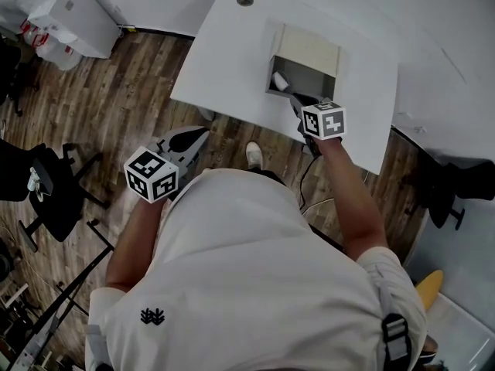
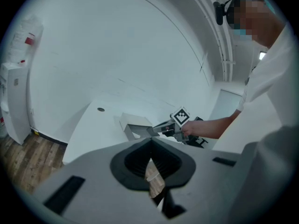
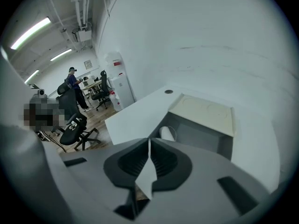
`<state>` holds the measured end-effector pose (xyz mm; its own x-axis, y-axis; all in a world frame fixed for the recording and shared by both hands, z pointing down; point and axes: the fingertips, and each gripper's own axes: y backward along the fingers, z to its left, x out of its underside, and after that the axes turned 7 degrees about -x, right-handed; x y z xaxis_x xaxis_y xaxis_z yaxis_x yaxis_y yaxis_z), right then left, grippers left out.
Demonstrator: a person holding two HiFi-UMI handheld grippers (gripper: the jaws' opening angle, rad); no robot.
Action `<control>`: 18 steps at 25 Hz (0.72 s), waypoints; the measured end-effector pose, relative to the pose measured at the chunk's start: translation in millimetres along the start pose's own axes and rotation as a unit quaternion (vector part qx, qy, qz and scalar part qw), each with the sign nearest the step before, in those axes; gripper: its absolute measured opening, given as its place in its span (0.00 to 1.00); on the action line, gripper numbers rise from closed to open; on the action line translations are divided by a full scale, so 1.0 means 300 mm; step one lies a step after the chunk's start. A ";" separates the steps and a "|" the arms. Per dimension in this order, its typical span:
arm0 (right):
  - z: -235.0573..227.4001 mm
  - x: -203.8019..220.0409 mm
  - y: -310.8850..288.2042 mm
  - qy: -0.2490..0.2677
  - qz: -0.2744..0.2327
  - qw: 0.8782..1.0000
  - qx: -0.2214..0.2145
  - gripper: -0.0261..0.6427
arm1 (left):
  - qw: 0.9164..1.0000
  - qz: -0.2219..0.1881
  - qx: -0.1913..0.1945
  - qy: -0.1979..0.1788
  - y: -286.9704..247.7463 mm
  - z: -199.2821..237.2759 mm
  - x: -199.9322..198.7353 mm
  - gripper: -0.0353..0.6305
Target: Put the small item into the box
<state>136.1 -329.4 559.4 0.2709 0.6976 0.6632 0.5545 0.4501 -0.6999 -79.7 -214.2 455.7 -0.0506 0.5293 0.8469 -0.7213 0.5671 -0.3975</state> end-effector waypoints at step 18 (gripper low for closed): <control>0.563 0.229 0.156 -0.031 -0.060 0.997 -0.046 0.05 | 0.997 0.025 0.065 -0.014 0.160 -0.041 0.141 0.06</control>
<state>47.8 -166.2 527.6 0.1508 0.6765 0.7208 0.6498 0.4817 -0.5880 -108.0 -157.0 468.2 -0.1067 0.5370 0.8368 -0.8003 0.4530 -0.3928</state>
